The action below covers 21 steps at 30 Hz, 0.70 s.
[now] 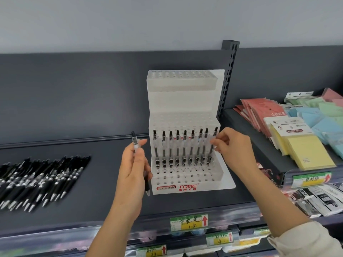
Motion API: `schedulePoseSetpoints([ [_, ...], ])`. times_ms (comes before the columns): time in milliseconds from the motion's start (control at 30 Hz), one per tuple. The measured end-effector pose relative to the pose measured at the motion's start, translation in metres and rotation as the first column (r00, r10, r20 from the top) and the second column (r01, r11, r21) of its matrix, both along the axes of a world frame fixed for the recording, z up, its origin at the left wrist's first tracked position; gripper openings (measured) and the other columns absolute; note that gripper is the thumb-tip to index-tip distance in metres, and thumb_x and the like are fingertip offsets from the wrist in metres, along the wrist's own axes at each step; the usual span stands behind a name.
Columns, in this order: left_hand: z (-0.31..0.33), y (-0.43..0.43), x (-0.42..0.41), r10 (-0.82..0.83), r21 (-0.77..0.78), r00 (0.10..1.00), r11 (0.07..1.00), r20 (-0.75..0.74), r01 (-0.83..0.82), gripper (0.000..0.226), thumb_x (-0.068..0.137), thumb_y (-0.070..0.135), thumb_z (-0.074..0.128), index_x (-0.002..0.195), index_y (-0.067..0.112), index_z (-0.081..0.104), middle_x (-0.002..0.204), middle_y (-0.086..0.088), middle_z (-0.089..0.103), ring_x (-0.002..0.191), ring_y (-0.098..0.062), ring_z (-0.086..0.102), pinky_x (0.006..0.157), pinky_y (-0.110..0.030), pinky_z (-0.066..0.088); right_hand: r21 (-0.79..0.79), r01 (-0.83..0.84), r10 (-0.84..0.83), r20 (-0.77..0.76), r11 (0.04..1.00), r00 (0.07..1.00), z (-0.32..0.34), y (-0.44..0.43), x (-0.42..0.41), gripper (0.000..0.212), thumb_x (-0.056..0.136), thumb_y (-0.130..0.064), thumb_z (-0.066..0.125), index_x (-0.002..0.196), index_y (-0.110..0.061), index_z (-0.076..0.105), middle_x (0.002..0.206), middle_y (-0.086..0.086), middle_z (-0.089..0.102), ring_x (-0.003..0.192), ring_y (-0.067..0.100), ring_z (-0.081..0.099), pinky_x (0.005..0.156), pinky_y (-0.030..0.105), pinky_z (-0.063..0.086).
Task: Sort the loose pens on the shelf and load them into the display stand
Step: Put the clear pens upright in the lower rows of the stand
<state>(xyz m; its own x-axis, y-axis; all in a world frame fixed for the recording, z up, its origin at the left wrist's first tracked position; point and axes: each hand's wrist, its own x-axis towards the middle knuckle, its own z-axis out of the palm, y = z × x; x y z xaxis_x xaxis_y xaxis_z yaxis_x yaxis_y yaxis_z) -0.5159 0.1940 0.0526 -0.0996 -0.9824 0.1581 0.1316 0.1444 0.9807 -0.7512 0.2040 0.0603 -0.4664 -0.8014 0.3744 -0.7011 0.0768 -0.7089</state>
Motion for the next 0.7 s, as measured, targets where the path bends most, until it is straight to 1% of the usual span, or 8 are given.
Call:
schedulePoseSetpoints([
  [67,0.001,-0.002,0.0,0.016,0.004,0.998,1.0,-0.054,-0.016,0.021,0.096,0.026,0.046,0.103,0.033,0.065,0.064,0.017,0.056,0.064,0.001,0.053,0.072,-0.026,0.048,0.005,-0.002,0.002,0.0,1.0,1.0,-0.001,0.0,-0.001,0.011,0.086,-0.018,0.067,0.079,-0.012,0.061,0.069,-0.001,0.065,0.068,0.016,0.065,0.067,0.028,0.051],
  [133,0.004,-0.005,0.0,0.028,-0.008,0.997,1.0,-0.076,-0.029,0.02,0.093,0.017,0.054,0.098,0.029,0.068,0.079,0.02,0.068,0.075,0.002,0.062,0.08,-0.025,0.05,0.008,-0.002,0.002,0.0,1.0,1.0,-0.001,0.0,-0.001,0.011,0.086,-0.019,0.067,0.08,-0.012,0.061,0.071,-0.002,0.064,0.067,0.015,0.065,0.067,0.028,0.05],
  [200,0.011,-0.009,-0.001,0.037,-0.052,0.998,0.998,-0.055,-0.04,0.019,0.09,0.013,0.058,0.097,0.027,0.069,0.089,0.024,0.07,0.083,0.003,0.064,0.08,-0.02,0.05,0.01,0.0,0.0,-0.005,1.0,1.0,-0.002,0.0,-0.002,0.011,0.086,-0.02,0.067,0.081,-0.013,0.061,0.072,-0.002,0.064,0.067,0.014,0.065,0.068,0.028,0.051],
  [267,0.02,-0.015,-0.002,0.062,-0.123,0.998,0.99,-0.021,-0.064,0.018,0.088,0.01,0.061,0.095,0.025,0.068,0.085,0.028,0.07,0.081,0.009,0.064,0.073,-0.01,0.049,0.013,0.003,-0.003,-0.006,1.0,1.0,-0.002,0.0,-0.003,0.01,0.086,-0.021,0.067,0.082,-0.014,0.061,0.072,-0.003,0.064,0.068,0.014,0.065,0.069,0.028,0.051],
  [367,0.028,-0.029,-0.003,0.161,-0.209,0.986,0.967,0.053,-0.147,0.018,0.086,0.012,0.066,0.089,0.029,0.067,0.077,0.024,0.07,0.075,0.009,0.062,0.07,-0.007,0.047,0.021,0.003,-0.002,-0.01,1.0,1.0,-0.002,0.0,-0.002,0.01,0.086,-0.022,0.066,0.084,-0.013,0.062,0.073,-0.004,0.064,0.068,0.012,0.064,0.069,0.028,0.051],
  [467,0.024,-0.042,-0.003,0.241,-0.253,0.958,0.947,0.154,-0.197,0.011,0.086,0.018,0.067,0.094,0.026,0.067,0.081,0.015,0.068,0.074,0.001,0.061,0.075,-0.017,0.048,0.018,0.0,0.0,-0.007,1.0,1.0,-0.002,0.001,-0.002,0.01,0.086,-0.022,0.066,0.085,-0.012,0.063,0.074,-0.004,0.064,0.069,0.012,0.064,0.071,0.031,0.053],
  [600,0.014,-0.045,-0.005,0.265,-0.287,0.926,0.94,0.27,-0.185,0.014,0.087,0.022,0.065,0.1,0.028,0.064,0.088,0.013,0.069,0.083,-0.008,0.065,0.082,-0.03,0.054,0.011,0.003,-0.003,-0.002,1.0,1.0,-0.003,0.001,-0.002,0.01,0.086,-0.021,0.067,0.086,-0.012,0.063,0.075,-0.002,0.065,0.07,0.015,0.064,0.073,0.034,0.054],
  [700,0.008,-0.045,-0.005,0.267,-0.334,0.9,0.931,0.345,-0.149,0.021,0.087,0.022,0.065,0.108,0.026,0.061,0.089,0.019,0.067,0.085,0.005,0.063,0.081,-0.014,0.05,0.009,0.004,-0.004,-0.01,1.0,1.0,-0.003,0.001,-0.001,0.009,0.086,-0.022,0.067,0.085,-0.013,0.063,0.075,-0.002,0.064,0.071,0.015,0.064,0.072,0.033,0.054],
])
